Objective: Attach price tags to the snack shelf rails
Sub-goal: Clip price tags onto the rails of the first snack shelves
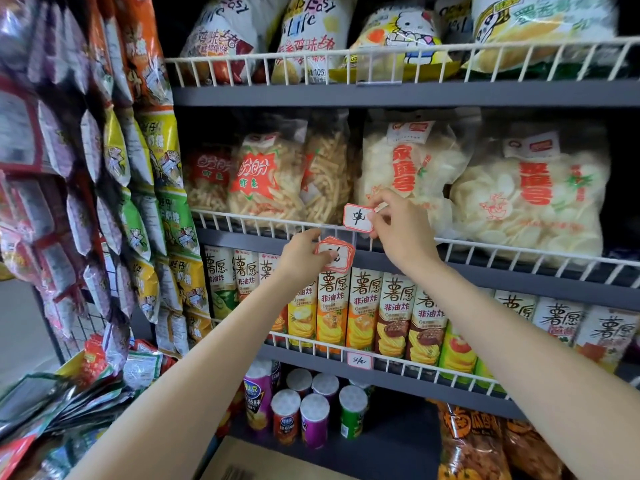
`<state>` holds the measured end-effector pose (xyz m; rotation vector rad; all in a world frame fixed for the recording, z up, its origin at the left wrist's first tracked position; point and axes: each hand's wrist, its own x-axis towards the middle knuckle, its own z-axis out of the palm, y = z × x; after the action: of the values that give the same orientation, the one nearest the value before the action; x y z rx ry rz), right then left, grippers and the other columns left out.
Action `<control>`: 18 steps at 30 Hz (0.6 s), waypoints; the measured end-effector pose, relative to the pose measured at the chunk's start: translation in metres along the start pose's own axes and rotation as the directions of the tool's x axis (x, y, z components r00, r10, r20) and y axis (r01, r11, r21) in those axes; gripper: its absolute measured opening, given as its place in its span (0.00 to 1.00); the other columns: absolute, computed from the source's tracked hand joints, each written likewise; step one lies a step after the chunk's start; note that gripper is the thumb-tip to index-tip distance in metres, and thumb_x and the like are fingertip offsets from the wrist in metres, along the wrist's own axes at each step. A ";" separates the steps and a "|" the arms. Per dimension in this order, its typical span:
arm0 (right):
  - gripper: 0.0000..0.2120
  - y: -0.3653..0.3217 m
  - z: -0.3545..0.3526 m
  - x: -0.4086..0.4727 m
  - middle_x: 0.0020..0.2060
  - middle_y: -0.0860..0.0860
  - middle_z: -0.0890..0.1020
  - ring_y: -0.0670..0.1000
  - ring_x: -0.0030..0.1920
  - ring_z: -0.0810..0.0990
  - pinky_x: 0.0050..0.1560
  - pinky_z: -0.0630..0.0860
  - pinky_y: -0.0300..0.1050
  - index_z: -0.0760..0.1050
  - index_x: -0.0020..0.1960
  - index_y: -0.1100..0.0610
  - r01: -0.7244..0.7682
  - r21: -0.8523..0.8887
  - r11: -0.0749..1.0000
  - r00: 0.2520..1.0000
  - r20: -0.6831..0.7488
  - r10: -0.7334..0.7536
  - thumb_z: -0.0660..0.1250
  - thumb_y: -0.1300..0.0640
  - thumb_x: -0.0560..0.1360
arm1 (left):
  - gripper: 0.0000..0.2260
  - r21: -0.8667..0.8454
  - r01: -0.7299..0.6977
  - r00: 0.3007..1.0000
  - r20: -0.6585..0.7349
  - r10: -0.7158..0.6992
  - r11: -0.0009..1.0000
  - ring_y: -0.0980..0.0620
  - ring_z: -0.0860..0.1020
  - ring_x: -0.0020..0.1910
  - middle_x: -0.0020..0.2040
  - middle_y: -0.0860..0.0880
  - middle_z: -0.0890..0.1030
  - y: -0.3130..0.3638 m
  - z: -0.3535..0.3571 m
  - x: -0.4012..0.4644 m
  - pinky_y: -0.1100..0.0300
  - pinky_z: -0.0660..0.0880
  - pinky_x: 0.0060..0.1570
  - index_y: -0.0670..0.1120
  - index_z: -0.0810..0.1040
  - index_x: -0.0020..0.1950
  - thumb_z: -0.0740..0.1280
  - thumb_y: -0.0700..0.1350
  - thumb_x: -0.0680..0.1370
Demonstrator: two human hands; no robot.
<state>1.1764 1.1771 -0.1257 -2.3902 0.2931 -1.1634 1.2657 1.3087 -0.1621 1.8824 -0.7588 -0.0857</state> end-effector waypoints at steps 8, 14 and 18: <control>0.04 0.003 0.010 0.003 0.42 0.51 0.81 0.52 0.42 0.79 0.43 0.77 0.51 0.74 0.43 0.55 0.011 -0.064 0.998 0.999 -0.029 -0.013 0.62 0.60 0.76 | 0.24 -0.081 0.025 1.000 -0.008 -0.025 0.996 0.43 0.81 0.50 0.50 0.42 0.83 -0.012 0.008 0.016 0.43 0.76 0.56 0.43 0.66 0.70 0.68 0.42 0.75; 0.05 0.006 0.019 0.010 0.41 0.49 0.76 0.52 0.43 0.76 0.44 0.74 0.46 0.75 0.41 0.56 0.062 -0.031 0.998 0.996 -0.064 -0.064 0.65 0.62 0.75 | 0.29 -0.086 -0.006 0.998 0.055 0.010 0.996 0.46 0.80 0.53 0.54 0.44 0.82 -0.017 0.009 0.018 0.44 0.75 0.58 0.44 0.65 0.72 0.69 0.48 0.72; 0.04 0.004 0.020 0.013 0.39 0.51 0.81 0.50 0.41 0.77 0.43 0.76 0.50 0.77 0.42 0.57 0.107 -0.055 0.993 0.992 -0.056 -0.110 0.65 0.62 0.75 | 0.32 -0.179 0.008 0.997 0.073 0.005 0.984 0.46 0.79 0.57 0.60 0.39 0.79 -0.011 0.011 0.011 0.48 0.74 0.61 0.40 0.55 0.75 0.68 0.40 0.76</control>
<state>1.1999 1.1745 -0.1296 -2.4471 0.2168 -1.2917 1.2751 1.2971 -0.1734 1.7160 -0.7730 -0.2180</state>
